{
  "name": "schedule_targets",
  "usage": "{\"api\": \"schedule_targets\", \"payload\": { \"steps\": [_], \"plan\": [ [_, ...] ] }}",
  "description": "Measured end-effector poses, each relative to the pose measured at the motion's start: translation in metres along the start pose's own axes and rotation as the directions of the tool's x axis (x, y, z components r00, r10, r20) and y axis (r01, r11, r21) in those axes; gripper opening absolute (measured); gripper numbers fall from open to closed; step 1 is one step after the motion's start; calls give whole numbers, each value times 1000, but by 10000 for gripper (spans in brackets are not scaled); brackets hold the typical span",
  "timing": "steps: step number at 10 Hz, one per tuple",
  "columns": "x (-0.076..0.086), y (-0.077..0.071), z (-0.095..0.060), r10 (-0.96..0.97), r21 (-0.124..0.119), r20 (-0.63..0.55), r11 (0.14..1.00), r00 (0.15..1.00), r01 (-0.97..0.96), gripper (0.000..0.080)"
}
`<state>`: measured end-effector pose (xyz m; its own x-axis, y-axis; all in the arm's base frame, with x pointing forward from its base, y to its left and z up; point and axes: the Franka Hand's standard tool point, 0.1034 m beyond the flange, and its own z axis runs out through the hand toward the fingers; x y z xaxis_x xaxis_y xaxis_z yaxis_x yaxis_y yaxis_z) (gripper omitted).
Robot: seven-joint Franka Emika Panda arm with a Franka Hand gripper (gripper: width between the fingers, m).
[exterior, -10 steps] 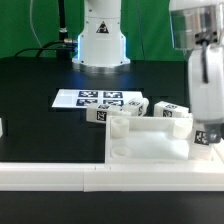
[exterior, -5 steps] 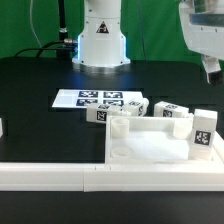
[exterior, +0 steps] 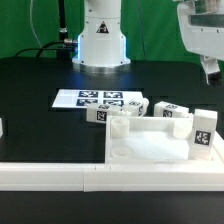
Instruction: Assemble one leg
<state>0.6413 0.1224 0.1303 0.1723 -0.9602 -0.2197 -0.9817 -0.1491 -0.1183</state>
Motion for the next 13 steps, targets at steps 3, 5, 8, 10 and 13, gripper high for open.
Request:
{"api": "schedule_targets", "payload": {
  "steps": [3,5,8,10,13],
  "plan": [
    [3,0,-9,-294,0,-11,956,956,294,649],
    [3,0,-9,-328,-6,-15,945,945,327,649],
    [3,0,-8,-328,-6,-15,945,944,328,649],
    [3,1,-8,-328,-7,-15,945,944,328,649],
    [3,1,-8,-328,-7,-15,945,944,328,649]
  ]
}}
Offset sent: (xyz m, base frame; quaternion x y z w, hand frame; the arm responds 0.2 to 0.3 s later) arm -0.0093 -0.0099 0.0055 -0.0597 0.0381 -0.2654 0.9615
